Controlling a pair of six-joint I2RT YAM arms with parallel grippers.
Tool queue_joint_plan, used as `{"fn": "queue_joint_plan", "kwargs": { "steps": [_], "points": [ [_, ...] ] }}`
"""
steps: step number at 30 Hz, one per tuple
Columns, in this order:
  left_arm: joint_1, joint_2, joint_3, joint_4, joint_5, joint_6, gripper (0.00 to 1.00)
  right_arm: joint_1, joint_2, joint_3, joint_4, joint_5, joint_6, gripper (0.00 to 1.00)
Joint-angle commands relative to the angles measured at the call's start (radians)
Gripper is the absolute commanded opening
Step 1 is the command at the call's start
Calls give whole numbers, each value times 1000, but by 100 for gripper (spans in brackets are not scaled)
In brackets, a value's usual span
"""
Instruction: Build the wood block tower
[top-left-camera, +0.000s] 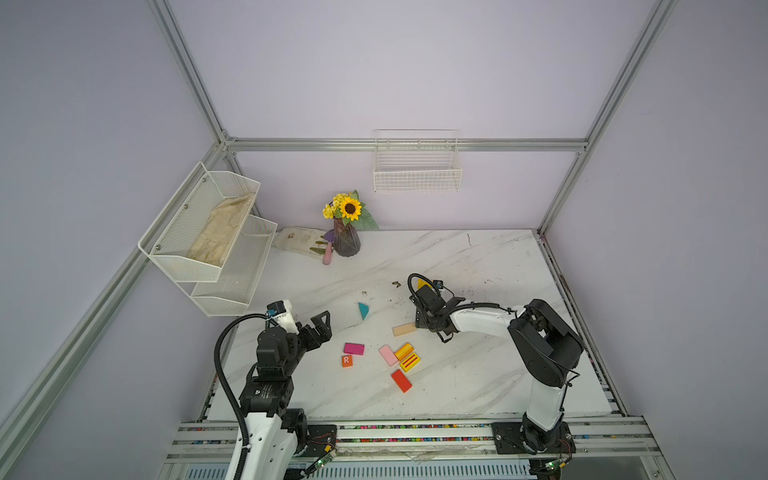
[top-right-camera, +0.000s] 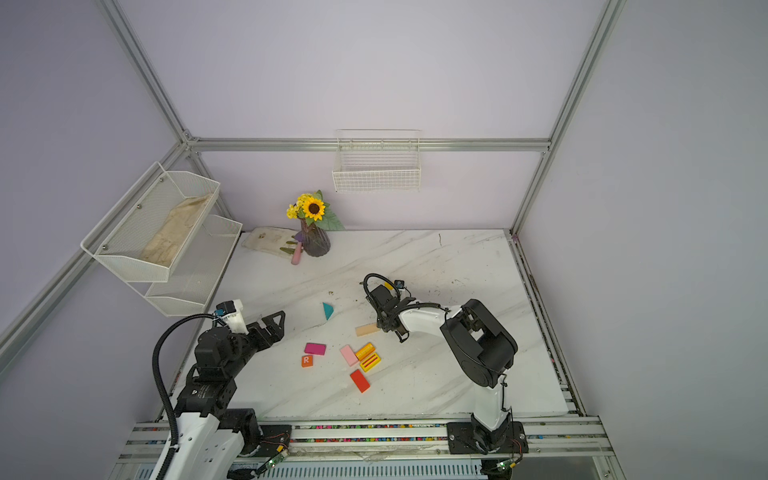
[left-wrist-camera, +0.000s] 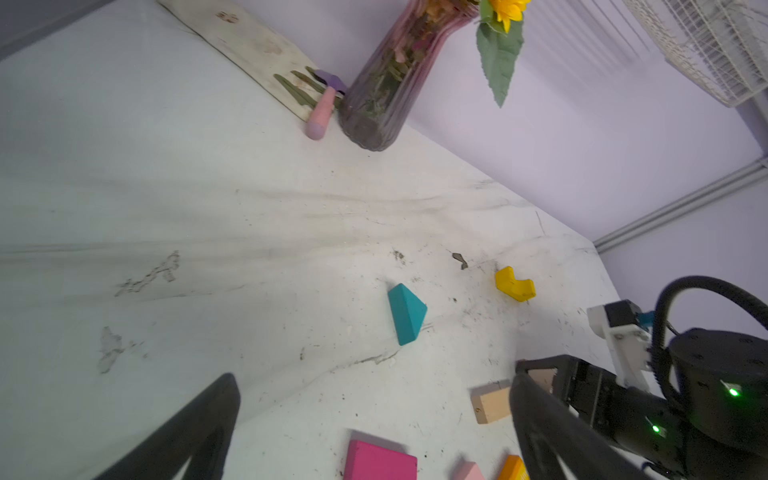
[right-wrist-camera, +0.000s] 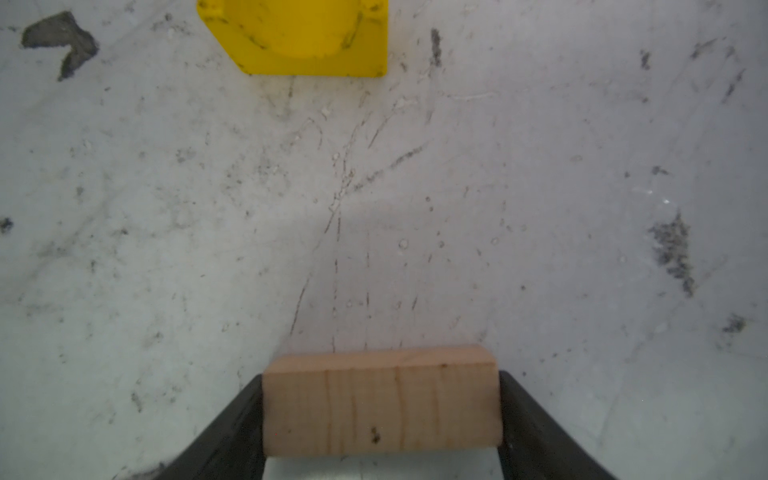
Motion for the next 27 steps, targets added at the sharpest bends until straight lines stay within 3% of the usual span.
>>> {"fn": "queue_joint_plan", "kwargs": {
  "steps": [1,8,13,18,27],
  "points": [
    [-2,46,-28,130,140,38,100,3,12,-14,-37,4,-5,74],
    [-1,274,43,116,118,32,100,3,-17,-13,-43,11,-1,61],
    [-1,477,84,241,382,53,100,3,-72,-28,-41,30,13,56],
    [4,630,143,256,525,116,100,3,-151,-24,-42,51,13,54],
    [4,602,126,271,515,108,100,-1,-246,34,-51,93,-12,51]
  ]
}}
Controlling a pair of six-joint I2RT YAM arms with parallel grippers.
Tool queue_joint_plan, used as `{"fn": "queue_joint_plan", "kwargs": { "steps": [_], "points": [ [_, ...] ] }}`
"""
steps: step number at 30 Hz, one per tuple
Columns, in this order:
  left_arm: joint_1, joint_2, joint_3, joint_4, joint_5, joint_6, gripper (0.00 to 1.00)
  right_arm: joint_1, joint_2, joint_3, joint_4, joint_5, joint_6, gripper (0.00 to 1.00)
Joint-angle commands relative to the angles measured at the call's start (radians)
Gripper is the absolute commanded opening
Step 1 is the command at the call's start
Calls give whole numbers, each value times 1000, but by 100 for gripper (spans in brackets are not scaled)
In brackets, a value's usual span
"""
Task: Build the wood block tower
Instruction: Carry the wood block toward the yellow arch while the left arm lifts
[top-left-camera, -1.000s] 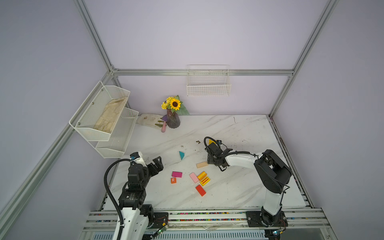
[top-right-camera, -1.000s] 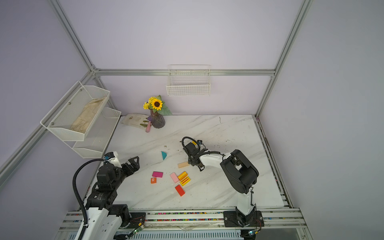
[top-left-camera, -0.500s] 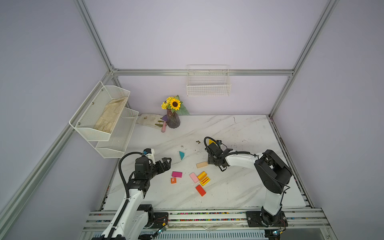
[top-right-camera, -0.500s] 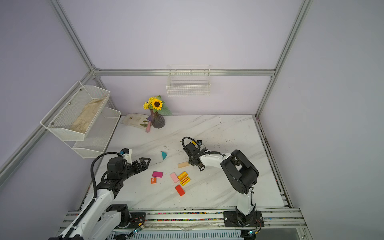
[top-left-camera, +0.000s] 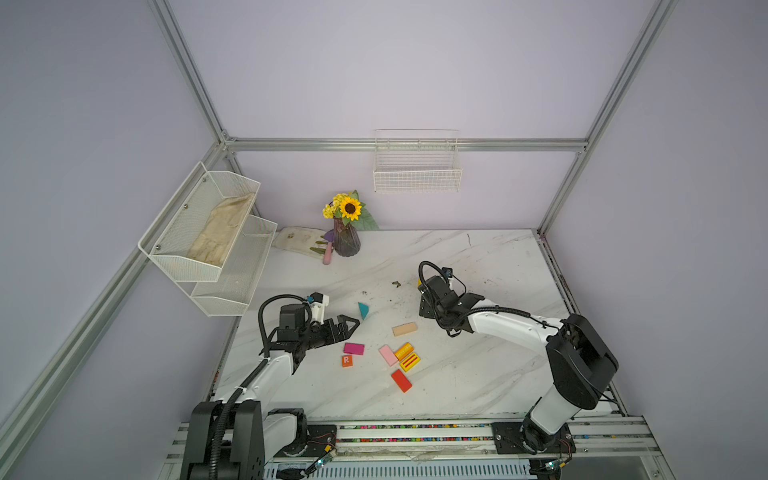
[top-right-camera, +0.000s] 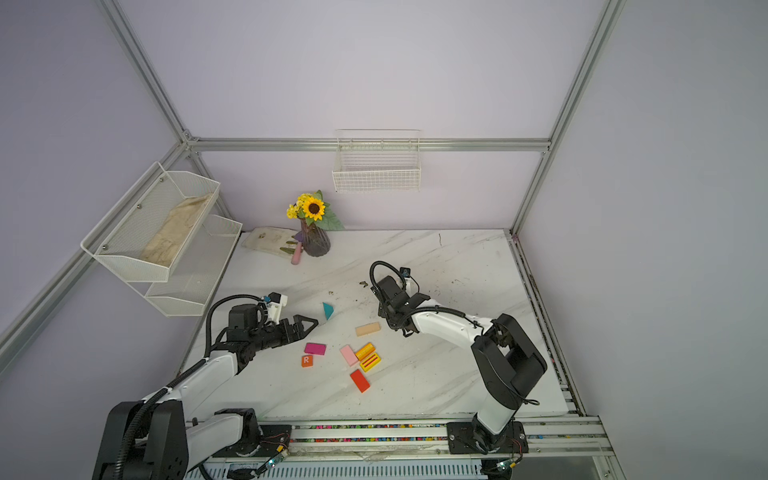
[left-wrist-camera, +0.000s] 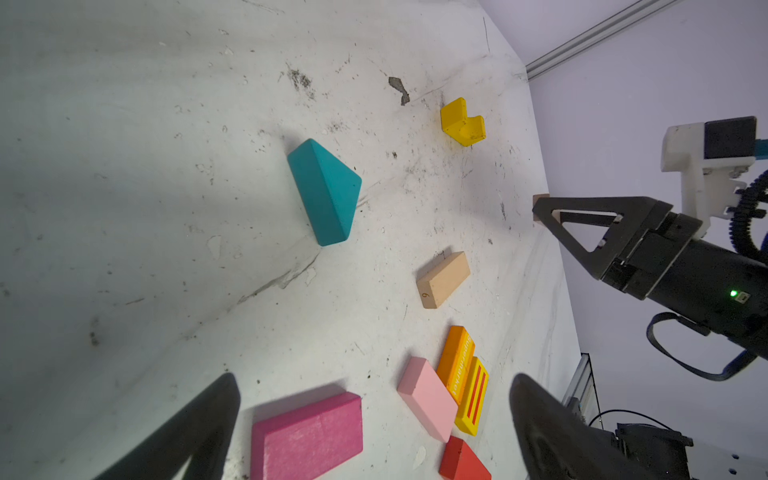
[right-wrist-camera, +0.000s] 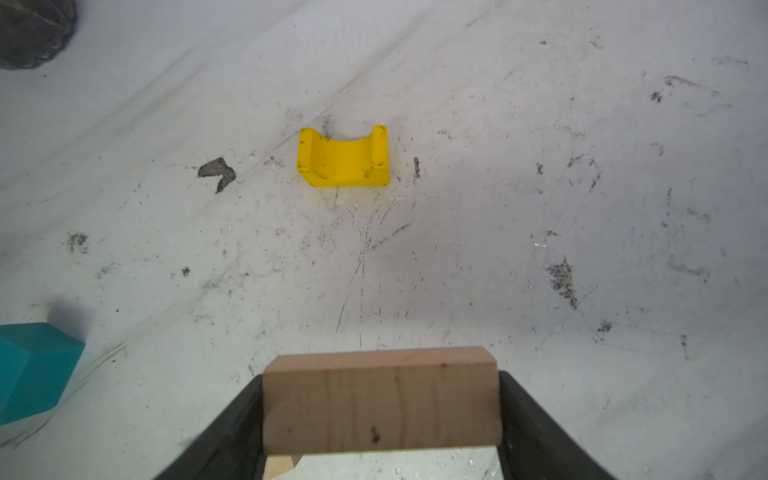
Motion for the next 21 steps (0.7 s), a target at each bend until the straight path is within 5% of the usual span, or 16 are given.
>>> {"fn": "queue_joint_plan", "kwargs": {
  "steps": [1,21],
  "points": [
    [3,-36,68,44,35,22,100,-3,-35,46,-20,44,-16,51],
    [2,-60,58,51,29,18,100,-138,197,485,-249,-74,-181,47]
  ]
}}
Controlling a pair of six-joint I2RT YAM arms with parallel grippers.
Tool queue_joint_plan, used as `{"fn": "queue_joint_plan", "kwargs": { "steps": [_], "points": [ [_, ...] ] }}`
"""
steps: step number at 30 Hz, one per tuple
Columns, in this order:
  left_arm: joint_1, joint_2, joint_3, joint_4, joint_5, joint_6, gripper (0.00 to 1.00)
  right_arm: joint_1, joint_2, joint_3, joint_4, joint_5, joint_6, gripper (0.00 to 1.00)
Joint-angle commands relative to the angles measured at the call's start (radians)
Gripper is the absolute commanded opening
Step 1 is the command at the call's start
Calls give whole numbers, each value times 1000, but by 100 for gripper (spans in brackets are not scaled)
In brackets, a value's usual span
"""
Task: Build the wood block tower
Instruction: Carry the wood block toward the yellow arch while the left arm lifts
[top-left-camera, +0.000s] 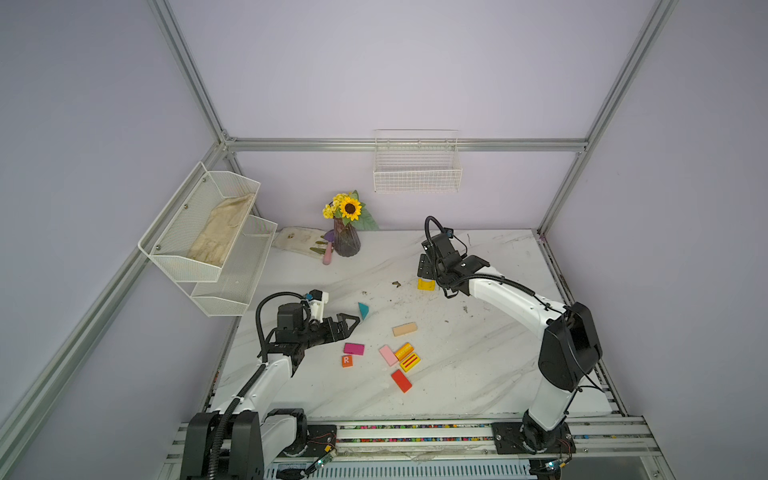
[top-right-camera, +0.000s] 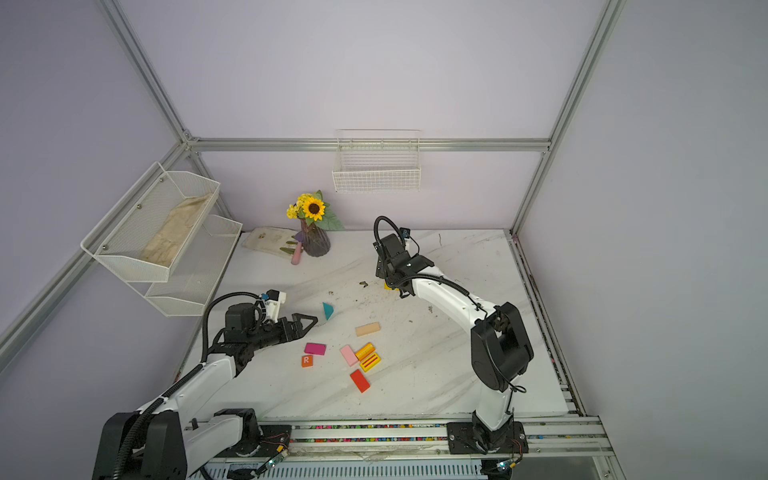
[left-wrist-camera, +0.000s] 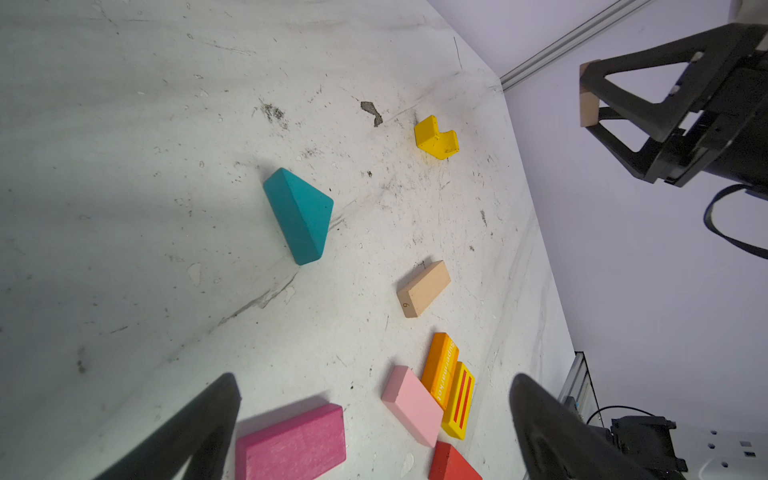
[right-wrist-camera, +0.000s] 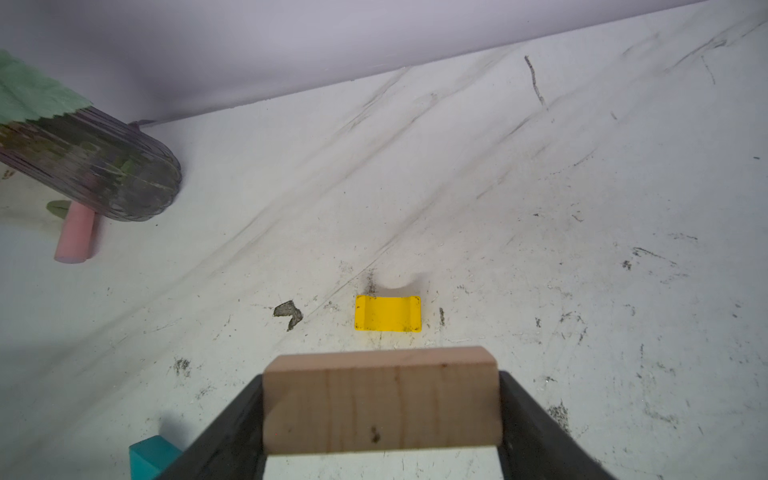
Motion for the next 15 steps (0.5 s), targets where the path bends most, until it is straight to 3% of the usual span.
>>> {"fn": "queue_joint_plan", "kwargs": {
  "steps": [1,6,15],
  "points": [
    [2,-15,57,31,11,18,100,-19,59,71,-114,-28,-41,46],
    [2,-6,60,31,11,18,100,-55,142,128,-148,-89,-46,41],
    [2,-6,61,31,5,16,100,-72,239,190,-158,-112,-48,45]
  ]
}}
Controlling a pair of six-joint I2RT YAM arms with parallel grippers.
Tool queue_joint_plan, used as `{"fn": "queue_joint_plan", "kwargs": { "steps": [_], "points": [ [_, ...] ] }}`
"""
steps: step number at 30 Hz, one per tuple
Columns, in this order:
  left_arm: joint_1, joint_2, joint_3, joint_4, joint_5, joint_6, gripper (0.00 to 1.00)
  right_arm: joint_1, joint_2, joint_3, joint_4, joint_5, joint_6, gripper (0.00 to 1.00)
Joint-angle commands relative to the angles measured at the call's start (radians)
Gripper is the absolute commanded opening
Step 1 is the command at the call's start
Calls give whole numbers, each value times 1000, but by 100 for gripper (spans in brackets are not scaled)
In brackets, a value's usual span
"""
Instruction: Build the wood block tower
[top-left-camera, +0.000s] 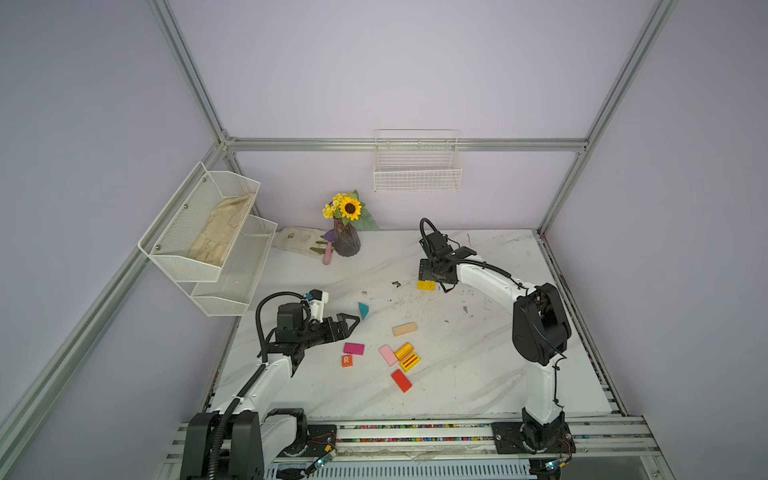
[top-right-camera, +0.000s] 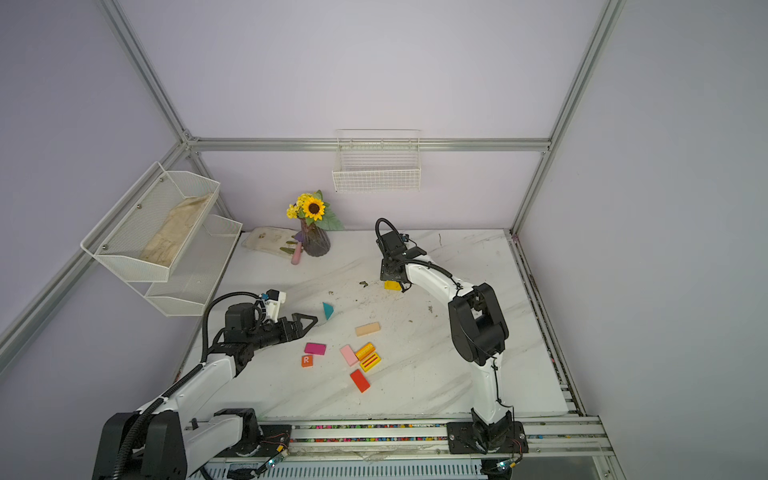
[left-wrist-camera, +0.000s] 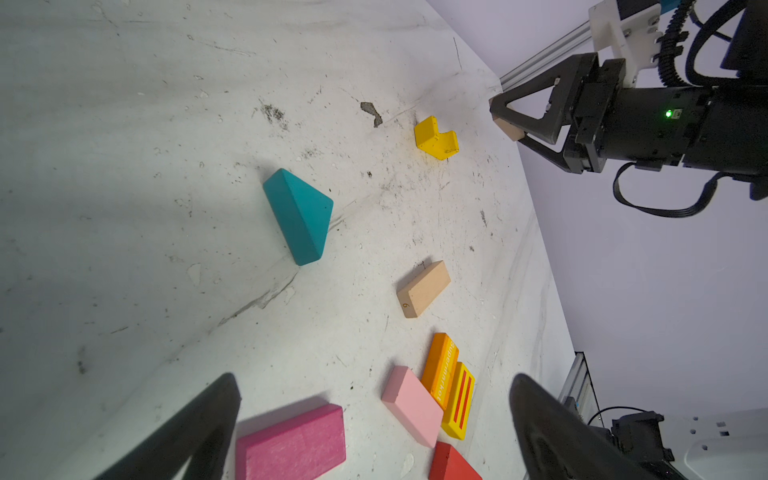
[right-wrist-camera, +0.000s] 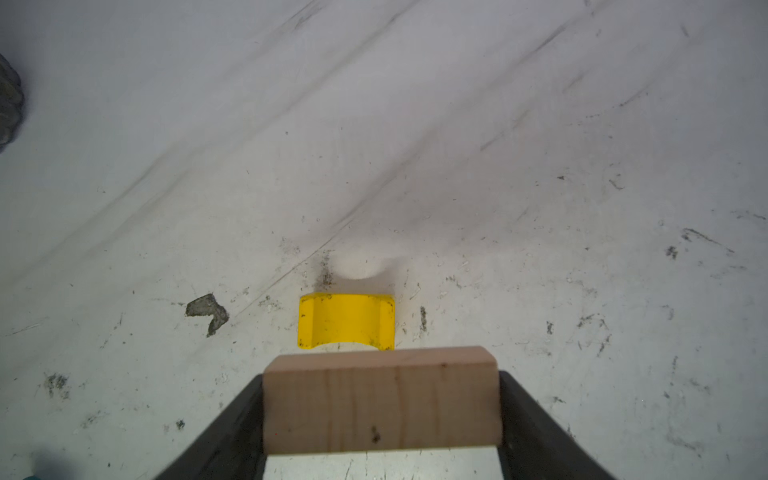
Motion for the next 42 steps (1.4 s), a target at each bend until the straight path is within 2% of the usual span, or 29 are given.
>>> {"fn": "queue_joint_plan", "kwargs": {
  "steps": [1,21,27,42],
  "points": [
    [2,-6,59,30,7,17,100,-4,30,42,-37,-11,-12,45],
    [2,-3,60,31,1,17,100,-15,173,126,-40,-62,2,50],
    [2,-2,61,30,-1,17,100,-15,188,136,-36,-81,4,55],
    [3,3,62,30,-4,15,100,-15,183,113,-35,-83,21,59]
  ]
}}
